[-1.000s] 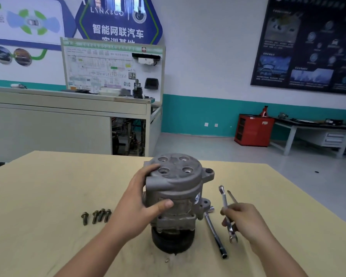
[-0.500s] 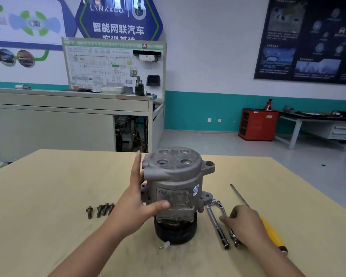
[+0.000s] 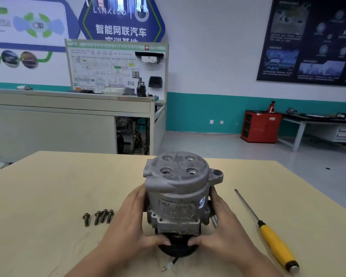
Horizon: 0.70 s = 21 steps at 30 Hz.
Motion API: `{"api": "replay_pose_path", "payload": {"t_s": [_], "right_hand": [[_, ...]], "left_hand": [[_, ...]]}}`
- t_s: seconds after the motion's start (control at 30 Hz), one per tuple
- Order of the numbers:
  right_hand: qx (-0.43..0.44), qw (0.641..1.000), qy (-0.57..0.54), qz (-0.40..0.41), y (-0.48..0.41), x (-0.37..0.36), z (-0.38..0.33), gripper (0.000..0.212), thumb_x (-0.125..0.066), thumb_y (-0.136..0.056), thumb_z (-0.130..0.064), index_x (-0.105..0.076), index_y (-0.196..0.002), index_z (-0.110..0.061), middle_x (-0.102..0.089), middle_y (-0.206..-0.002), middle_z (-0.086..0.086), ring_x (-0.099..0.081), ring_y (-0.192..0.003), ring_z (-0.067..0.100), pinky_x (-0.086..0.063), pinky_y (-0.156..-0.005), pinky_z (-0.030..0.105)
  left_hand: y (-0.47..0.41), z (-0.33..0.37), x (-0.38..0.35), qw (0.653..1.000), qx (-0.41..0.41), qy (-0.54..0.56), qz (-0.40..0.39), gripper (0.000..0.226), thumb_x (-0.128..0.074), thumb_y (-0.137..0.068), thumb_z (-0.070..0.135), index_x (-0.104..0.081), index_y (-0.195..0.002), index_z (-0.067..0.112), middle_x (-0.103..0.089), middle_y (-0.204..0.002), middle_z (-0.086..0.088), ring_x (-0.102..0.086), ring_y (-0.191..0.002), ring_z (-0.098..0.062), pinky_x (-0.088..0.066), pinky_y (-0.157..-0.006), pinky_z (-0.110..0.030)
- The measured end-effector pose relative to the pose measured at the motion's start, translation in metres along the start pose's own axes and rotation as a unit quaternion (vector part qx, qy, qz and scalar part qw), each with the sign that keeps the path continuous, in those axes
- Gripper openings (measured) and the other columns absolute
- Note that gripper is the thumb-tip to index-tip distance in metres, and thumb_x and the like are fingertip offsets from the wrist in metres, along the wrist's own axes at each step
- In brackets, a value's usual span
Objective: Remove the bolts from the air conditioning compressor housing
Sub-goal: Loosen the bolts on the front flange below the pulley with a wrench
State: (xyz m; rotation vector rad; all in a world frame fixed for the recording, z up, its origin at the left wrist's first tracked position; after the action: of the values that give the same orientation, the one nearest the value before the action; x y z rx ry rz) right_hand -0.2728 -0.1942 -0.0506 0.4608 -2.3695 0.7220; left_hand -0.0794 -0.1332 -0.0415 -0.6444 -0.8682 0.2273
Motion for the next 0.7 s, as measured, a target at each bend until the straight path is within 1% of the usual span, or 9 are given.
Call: {"api": "replay_pose_path", "payload": {"t_s": [0.13,0.23,0.3,0.37,0.43,0.5,0.6,0.63,0.7], "right_hand": [[0.030,0.999,0.022,0.024,-0.001,0.001,0.002,0.125,-0.079,-0.043,-0.067,0.003,-0.138,-0.057,-0.039,-0.119,-0.033,-0.036,-0.110,-0.020,-0.028,-0.086,-0.003],[0.039,0.999,0.010,0.036,-0.006,0.002,0.002,0.129,-0.087,-0.044,-0.057,-0.006,-0.144,-0.044,-0.048,-0.113,-0.025,-0.046,-0.102,-0.015,-0.033,-0.082,0.000],[0.035,0.999,-0.015,0.038,-0.010,0.005,0.005,0.128,-0.090,-0.042,-0.053,-0.012,-0.144,-0.051,-0.053,-0.118,-0.025,-0.052,-0.102,-0.010,-0.041,-0.084,0.007],[0.036,0.998,-0.027,0.037,-0.012,0.006,0.005,0.121,-0.087,-0.039,-0.058,-0.015,-0.136,-0.063,-0.050,-0.123,-0.034,-0.052,-0.109,-0.009,-0.043,-0.086,0.011],[0.035,0.998,-0.026,0.038,-0.012,0.008,0.006,0.122,-0.083,-0.038,-0.066,-0.011,-0.136,-0.066,-0.045,-0.124,-0.042,-0.048,-0.112,-0.012,-0.041,-0.088,0.007],[0.034,0.999,-0.005,0.032,-0.012,0.007,0.007,0.126,-0.078,-0.040,-0.071,-0.003,-0.140,-0.061,-0.041,-0.125,-0.043,-0.044,-0.115,-0.013,-0.034,-0.089,0.002],[0.053,0.998,0.036,0.027,-0.011,0.004,0.002,0.131,-0.077,-0.048,-0.071,-0.002,-0.149,-0.034,-0.048,-0.133,-0.017,-0.044,-0.120,0.000,-0.033,-0.093,0.007],[0.080,0.994,0.059,0.042,-0.011,0.006,-0.003,0.130,-0.077,-0.050,-0.067,-0.007,-0.150,-0.022,-0.055,-0.128,-0.007,-0.048,-0.114,0.003,-0.035,-0.090,0.008],[0.140,0.978,0.119,0.104,-0.009,0.010,-0.016,0.123,-0.079,-0.052,-0.058,-0.023,-0.143,0.004,-0.065,-0.098,0.008,-0.054,-0.090,0.009,-0.038,-0.076,0.013]], "left_hand": [[-0.001,-0.003,-0.001,0.999,-0.006,-0.033,-0.003,0.116,-0.064,-0.056,0.081,-0.033,-0.141,0.008,-0.038,-0.123,0.022,-0.035,-0.107,0.009,-0.021,-0.092,0.004],[-0.005,-0.013,-0.003,0.999,0.012,-0.026,-0.034,0.126,-0.069,-0.053,0.077,-0.019,-0.150,0.014,-0.043,-0.133,0.008,-0.040,-0.118,-0.001,-0.033,-0.101,-0.013],[-0.009,-0.014,-0.004,0.998,0.016,-0.034,-0.040,0.123,-0.071,-0.054,0.073,-0.014,-0.150,0.023,-0.044,-0.135,0.005,-0.047,-0.119,-0.010,-0.041,-0.099,-0.029],[-0.011,-0.010,-0.003,0.998,0.016,-0.050,-0.015,0.113,-0.066,-0.054,0.072,-0.019,-0.145,0.025,-0.044,-0.133,0.005,-0.050,-0.116,-0.015,-0.040,-0.096,-0.028],[-0.009,-0.006,-0.006,0.997,0.002,-0.075,0.002,0.109,-0.062,-0.059,0.073,-0.032,-0.142,0.009,-0.046,-0.136,-0.008,-0.049,-0.123,-0.025,-0.036,-0.102,-0.028],[-0.006,-0.003,-0.010,0.993,-0.015,-0.119,0.014,0.107,-0.049,-0.070,0.074,-0.036,-0.139,-0.006,-0.045,-0.138,-0.019,-0.041,-0.130,-0.026,-0.025,-0.105,-0.025],[-0.005,0.005,-0.010,0.988,-0.049,-0.144,0.023,0.097,-0.029,-0.087,0.069,-0.017,-0.145,-0.007,-0.031,-0.142,-0.017,-0.030,-0.128,-0.025,-0.013,-0.108,-0.017],[-0.003,0.006,-0.011,0.987,-0.066,-0.143,0.029,0.092,-0.026,-0.091,0.066,-0.009,-0.147,-0.005,-0.028,-0.142,-0.014,-0.029,-0.127,-0.026,-0.012,-0.109,-0.015],[-0.003,0.007,-0.012,0.982,-0.106,-0.151,0.045,0.084,-0.025,-0.095,0.060,0.002,-0.150,0.002,-0.028,-0.139,-0.013,-0.032,-0.124,-0.027,-0.016,-0.107,-0.017]]}}
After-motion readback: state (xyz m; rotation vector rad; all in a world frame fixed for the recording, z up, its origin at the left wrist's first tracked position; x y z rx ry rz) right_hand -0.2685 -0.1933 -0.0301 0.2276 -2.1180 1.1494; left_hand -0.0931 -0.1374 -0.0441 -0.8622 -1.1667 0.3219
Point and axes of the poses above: each hand's wrist, its own y-axis away from the middle knuckle, its own x-axis out of the back of the hand, z = x × y, the point moved 7 cm from there along -y, towards the middle knuckle
